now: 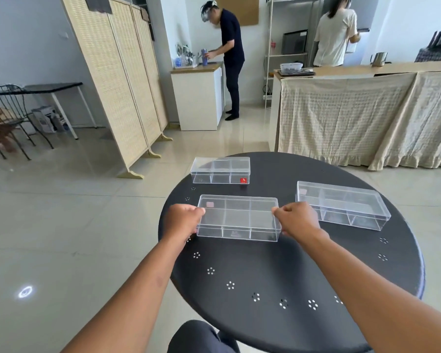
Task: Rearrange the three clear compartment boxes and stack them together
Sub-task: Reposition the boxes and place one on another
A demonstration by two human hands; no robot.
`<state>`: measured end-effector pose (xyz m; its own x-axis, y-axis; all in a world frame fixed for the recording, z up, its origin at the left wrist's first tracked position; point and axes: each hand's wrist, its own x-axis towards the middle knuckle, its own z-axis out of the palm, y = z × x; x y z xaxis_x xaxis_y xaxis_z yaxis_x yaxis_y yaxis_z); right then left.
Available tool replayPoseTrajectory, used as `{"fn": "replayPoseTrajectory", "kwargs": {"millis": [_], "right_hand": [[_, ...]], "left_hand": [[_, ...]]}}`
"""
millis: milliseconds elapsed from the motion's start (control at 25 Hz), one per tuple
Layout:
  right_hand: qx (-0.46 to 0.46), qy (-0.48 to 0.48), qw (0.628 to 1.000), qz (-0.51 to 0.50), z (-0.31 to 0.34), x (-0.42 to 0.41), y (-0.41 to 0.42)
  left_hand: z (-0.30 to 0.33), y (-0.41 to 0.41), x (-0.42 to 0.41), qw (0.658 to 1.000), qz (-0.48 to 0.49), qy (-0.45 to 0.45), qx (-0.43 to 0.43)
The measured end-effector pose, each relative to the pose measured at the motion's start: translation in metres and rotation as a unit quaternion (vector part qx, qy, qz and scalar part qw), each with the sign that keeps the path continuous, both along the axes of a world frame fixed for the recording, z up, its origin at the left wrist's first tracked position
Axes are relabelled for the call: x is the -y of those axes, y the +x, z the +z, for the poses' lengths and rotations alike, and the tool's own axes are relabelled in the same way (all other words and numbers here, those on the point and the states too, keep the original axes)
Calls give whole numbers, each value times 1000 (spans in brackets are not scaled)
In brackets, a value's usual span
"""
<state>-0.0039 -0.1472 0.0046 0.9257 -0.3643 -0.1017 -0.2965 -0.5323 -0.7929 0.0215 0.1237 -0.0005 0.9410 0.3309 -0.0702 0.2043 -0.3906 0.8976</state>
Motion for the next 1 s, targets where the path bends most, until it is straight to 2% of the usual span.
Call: {"fn": "replayPoseTrajectory", "kwargs": {"millis": [240,440,1000], "right_hand": [[29,14,999,-8,7,-42,73],[19,6,1000,-8,4,-48,112],[12,-14,1000,-21,-9,-42,139]], "left_hand": [[13,66,-37,999,27,0,20],[4,104,-43,999,24,-24,10],[-17,129,-40,999,4,-39,15]]}}
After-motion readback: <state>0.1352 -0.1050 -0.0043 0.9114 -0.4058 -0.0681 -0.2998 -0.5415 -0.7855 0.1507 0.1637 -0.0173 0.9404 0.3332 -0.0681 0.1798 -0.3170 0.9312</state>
